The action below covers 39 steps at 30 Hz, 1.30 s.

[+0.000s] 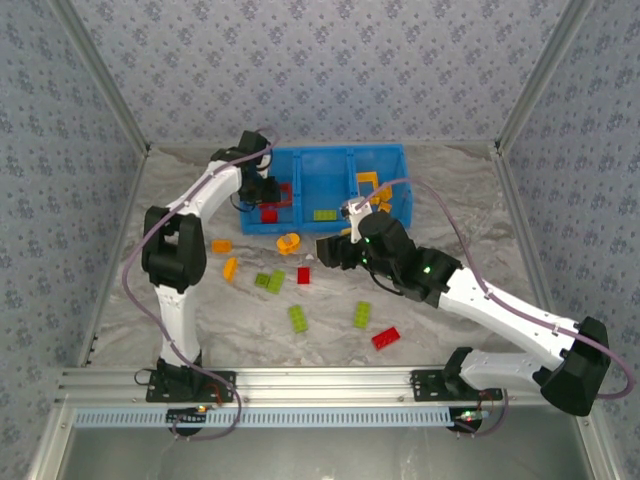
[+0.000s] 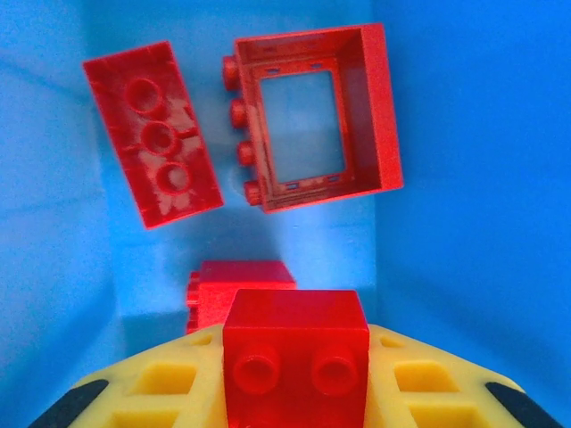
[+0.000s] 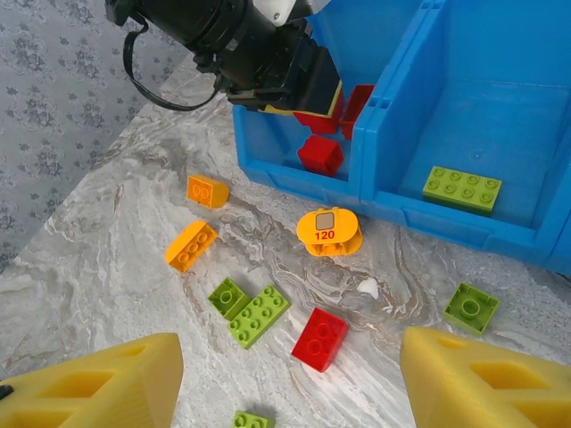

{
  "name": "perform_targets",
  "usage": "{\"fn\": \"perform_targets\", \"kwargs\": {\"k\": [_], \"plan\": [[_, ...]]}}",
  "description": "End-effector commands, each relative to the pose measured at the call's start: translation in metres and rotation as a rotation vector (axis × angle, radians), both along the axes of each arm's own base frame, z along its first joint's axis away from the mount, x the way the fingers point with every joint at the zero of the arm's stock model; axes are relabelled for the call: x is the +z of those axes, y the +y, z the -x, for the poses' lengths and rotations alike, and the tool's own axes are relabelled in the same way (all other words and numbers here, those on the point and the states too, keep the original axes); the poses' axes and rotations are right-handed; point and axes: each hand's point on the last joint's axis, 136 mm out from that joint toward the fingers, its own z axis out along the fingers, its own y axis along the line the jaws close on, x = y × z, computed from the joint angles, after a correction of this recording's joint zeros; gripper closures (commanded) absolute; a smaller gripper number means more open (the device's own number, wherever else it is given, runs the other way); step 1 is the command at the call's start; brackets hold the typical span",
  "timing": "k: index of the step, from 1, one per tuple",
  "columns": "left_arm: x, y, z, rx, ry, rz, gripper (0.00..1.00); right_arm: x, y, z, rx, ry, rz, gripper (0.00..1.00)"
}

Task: Sort the legos into containers by color

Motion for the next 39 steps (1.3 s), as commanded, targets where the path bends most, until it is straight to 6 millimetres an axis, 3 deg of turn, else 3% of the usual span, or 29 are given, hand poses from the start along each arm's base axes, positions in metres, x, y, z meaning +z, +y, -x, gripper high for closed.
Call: {"fn": "perform_targets", "kwargs": {"k": [1, 12, 21, 27, 31, 36, 39], "plan": [[-0.002, -0.011, -0.004, 0.021, 0.015, 0.081, 0.68, -0.005, -0.005, -0.005, -0.041, 0.022, 0.004, 0.32], [-0.023, -0.014, -0.003, 0.064, 0.065, 0.152, 0.63, -0.028, -0.016, -0.003, -0.083, 0.088, 0.044, 0.32], [-0.021, -0.015, 0.000, 0.069, 0.071, 0.165, 0.47, -0.041, -0.028, -0.004, -0.132, 0.115, 0.094, 0.31], [0.015, -0.008, 0.001, 0.091, -0.008, 0.162, 0.43, -0.065, -0.064, 0.002, -0.287, 0.211, 0.215, 0.28], [0.058, 0.000, 0.006, 0.127, -0.127, 0.166, 0.42, -0.093, -0.072, 0.011, -0.326, 0.297, 0.265, 0.29], [0.116, 0.003, 0.050, 0.132, -0.282, 0.141, 0.38, -0.116, -0.061, -0.009, -0.348, 0.344, 0.287, 0.29], [0.151, -0.013, 0.096, 0.064, -0.415, 0.107, 0.35, -0.137, -0.052, -0.032, -0.373, 0.380, 0.291, 0.24]]}}
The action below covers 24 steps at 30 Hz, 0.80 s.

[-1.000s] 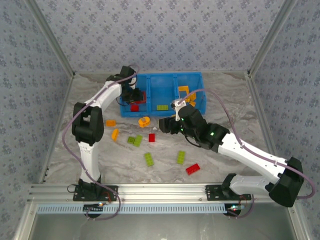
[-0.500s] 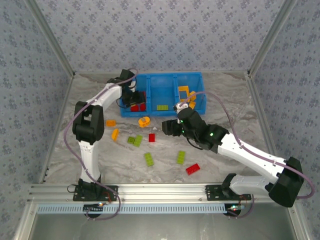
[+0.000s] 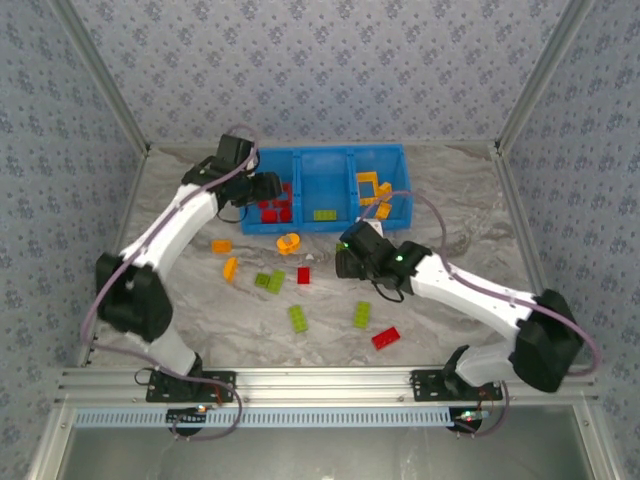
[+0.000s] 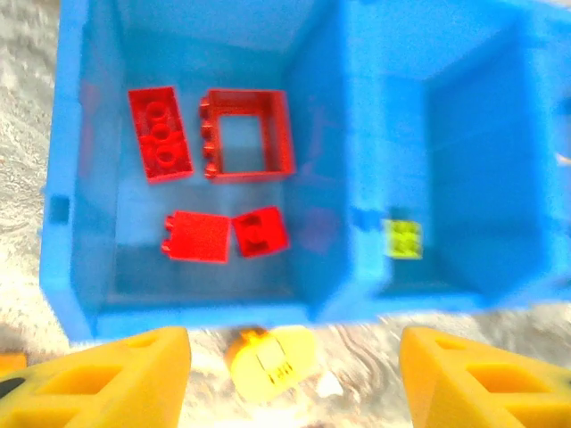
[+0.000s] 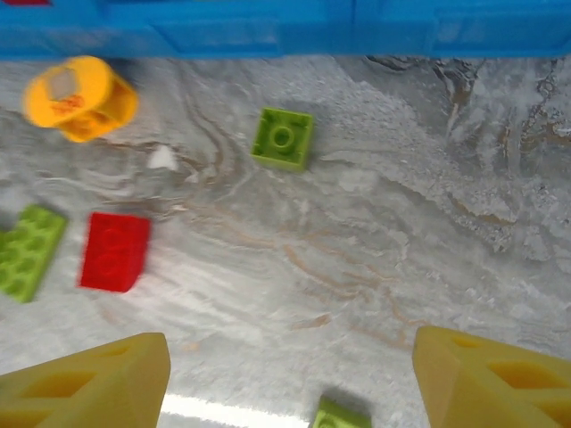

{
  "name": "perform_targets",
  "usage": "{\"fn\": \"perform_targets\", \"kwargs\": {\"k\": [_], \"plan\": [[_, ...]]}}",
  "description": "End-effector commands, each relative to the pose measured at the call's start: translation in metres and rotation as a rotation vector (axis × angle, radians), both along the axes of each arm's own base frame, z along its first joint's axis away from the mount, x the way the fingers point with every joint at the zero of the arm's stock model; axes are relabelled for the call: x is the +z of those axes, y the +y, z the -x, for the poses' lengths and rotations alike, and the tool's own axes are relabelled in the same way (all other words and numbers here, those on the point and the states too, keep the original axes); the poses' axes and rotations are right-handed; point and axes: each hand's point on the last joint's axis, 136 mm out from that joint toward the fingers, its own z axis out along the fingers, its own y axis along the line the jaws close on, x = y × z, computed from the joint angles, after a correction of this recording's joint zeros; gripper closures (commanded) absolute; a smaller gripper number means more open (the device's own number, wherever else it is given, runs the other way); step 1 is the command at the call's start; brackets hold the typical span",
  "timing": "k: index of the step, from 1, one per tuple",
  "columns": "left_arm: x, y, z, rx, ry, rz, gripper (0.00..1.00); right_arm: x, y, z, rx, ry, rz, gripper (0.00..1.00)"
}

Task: Sort the legos into containers by color

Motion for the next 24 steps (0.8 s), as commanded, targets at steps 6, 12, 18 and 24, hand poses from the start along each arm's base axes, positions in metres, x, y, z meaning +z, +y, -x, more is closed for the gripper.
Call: {"fn": "perform_targets", "kwargs": {"k": [6, 12, 18, 24], "plan": [[0.056, -0.036, 0.129, -0.090, -0.308, -0.018, 0.31, -0.048, 0.025, -0.057, -0.056, 0.078, -0.002, 0.21], [0.044, -0.043, 0.181, -0.160, -0.367, -0.039, 0.31, -0.068, 0.038, -0.081, -0.047, 0.102, 0.008, 0.22], [0.029, -0.040, 0.201, -0.172, -0.359, -0.042, 0.31, -0.082, 0.037, -0.095, -0.075, 0.111, 0.030, 0.35], [0.031, -0.039, 0.207, -0.175, -0.366, -0.056, 0.31, -0.100, 0.034, -0.098, -0.105, 0.161, 0.062, 0.41]]}}
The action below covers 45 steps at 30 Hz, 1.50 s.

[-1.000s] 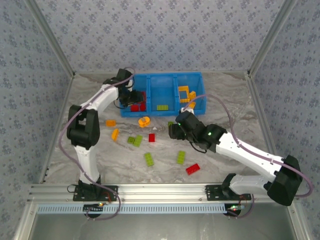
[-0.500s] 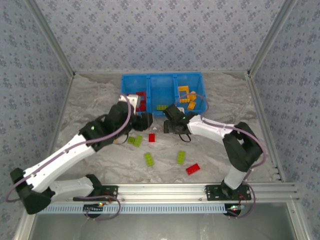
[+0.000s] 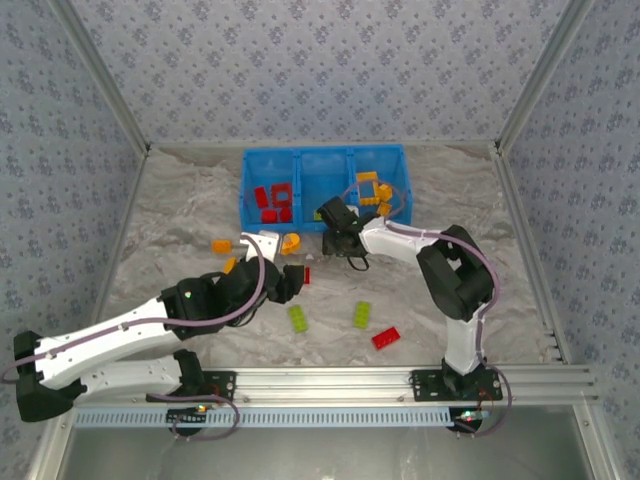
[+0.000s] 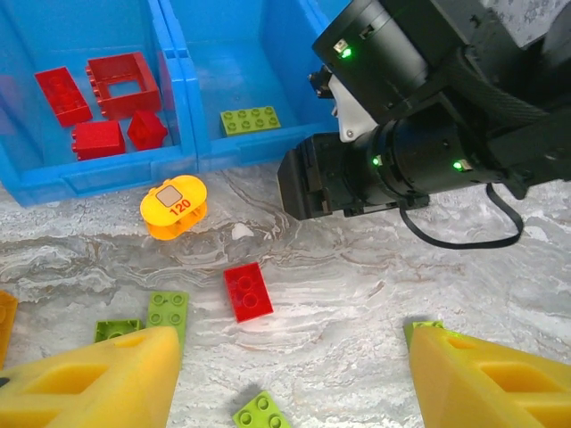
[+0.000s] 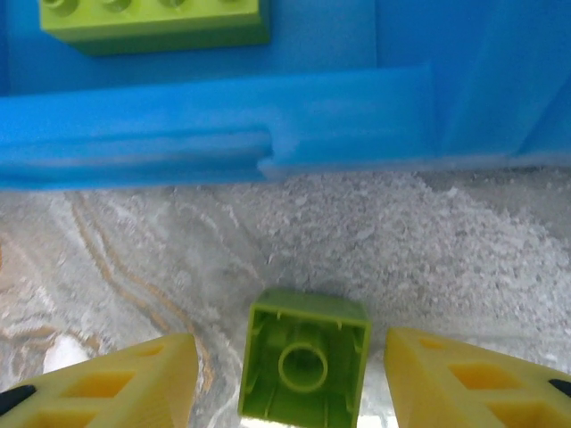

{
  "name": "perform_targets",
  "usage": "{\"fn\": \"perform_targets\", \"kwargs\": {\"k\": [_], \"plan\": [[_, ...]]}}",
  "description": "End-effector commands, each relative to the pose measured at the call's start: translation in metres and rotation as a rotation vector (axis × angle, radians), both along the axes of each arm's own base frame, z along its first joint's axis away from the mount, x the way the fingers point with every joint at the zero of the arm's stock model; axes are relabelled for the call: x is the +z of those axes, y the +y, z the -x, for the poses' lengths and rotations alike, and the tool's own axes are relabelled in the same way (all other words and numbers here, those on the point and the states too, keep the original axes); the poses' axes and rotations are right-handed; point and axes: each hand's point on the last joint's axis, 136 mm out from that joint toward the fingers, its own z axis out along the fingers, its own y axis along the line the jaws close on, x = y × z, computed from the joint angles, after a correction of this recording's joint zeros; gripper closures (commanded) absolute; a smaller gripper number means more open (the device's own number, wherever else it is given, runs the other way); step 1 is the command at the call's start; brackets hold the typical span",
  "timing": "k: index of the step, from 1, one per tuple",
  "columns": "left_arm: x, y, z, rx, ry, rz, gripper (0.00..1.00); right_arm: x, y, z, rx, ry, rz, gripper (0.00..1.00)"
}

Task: Sort the legos into containers by color

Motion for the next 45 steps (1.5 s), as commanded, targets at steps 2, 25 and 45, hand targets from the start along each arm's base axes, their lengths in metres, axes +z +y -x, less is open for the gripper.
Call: {"fn": "perform_targets", "kwargs": {"k": [2, 25, 45], "plan": [[0.010, 0.009, -0.002, 0.043, -0.027, 0.015, 0.31, -0.012, -0.004, -0.001, -0.027, 0.034, 0.031, 0.41], [0.079, 0.021, -0.011, 0.087, -0.172, 0.061, 0.32, 0.095, 0.029, -0.070, 0.089, -0.204, 0.045, 0.73], [0.072, 0.015, -0.017, 0.114, -0.143, -0.018, 0.32, 0.023, 0.036, -0.155, 0.071, -0.068, 0.050, 0.63]]}}
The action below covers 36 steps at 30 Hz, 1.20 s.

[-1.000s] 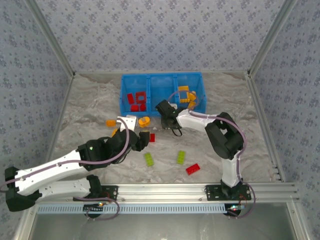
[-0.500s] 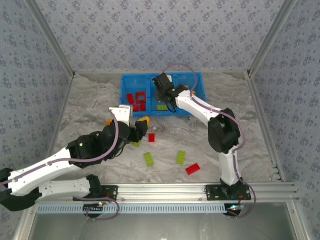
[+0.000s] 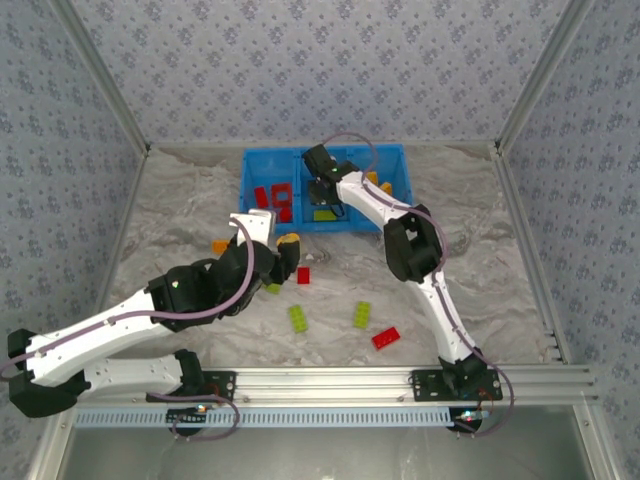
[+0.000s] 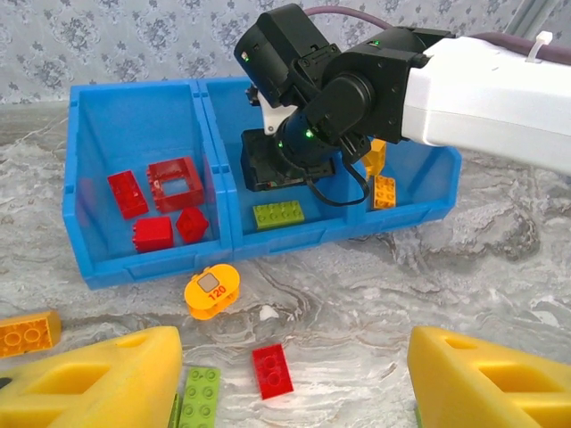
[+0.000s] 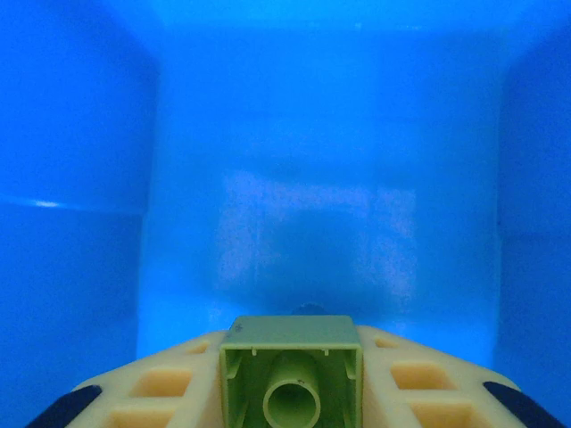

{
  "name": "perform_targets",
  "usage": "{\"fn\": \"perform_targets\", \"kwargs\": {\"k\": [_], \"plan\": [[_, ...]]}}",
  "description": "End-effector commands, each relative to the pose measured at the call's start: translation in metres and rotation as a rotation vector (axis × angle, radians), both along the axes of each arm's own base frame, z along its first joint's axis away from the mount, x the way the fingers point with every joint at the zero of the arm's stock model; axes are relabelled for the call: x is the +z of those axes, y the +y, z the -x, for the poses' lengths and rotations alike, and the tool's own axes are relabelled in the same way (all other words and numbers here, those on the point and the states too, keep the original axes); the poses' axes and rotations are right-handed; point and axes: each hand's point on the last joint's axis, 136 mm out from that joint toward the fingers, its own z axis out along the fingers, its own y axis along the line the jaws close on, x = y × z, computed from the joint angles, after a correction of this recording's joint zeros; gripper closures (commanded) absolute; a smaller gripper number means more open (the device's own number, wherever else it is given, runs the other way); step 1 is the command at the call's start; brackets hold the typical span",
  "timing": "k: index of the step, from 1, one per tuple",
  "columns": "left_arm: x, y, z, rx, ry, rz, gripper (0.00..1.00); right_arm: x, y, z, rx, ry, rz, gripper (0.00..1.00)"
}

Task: Sort the legos into containers by color

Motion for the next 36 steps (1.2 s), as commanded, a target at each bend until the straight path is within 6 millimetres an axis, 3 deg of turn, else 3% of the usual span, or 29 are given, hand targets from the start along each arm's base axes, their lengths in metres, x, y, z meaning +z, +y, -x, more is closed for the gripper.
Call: {"fn": "perform_targets", "kwargs": {"k": [1, 6, 13, 18, 25, 28, 31, 36], "plan": [[0.003, 0.006, 0.001, 0.029, 0.006, -0.004, 0.32, 0.004, -0.005, 0.001, -0.012, 0.027, -0.007, 0.61], [-0.001, 0.009, 0.002, 0.036, 0.018, -0.018, 0.33, 0.015, -0.005, 0.002, -0.010, 0.019, -0.015, 0.52], [-0.003, 0.008, 0.003, 0.034, 0.038, -0.019, 0.33, 0.051, -0.004, 0.001, -0.004, -0.044, -0.040, 0.51], [-0.006, 0.009, 0.004, 0.039, 0.060, -0.027, 0.33, 0.095, 0.000, 0.003, 0.012, -0.129, -0.066, 0.54], [-0.005, 0.011, 0.006, 0.041, 0.095, -0.022, 0.33, 0.178, -0.008, 0.015, 0.012, -0.273, -0.117, 0.57], [-0.016, 0.008, 0.004, 0.036, 0.173, -0.015, 0.34, 0.215, -0.015, 0.035, 0.020, -0.338, -0.145, 0.57], [-0.049, 0.001, -0.002, 0.038, 0.329, -0.021, 0.35, 0.240, -0.025, 0.072, 0.032, -0.385, -0.166, 0.57], [-0.112, -0.015, -0.020, 0.058, 0.539, -0.025, 0.37, 0.239, -0.039, 0.165, 0.126, -0.438, -0.277, 0.55]]}}
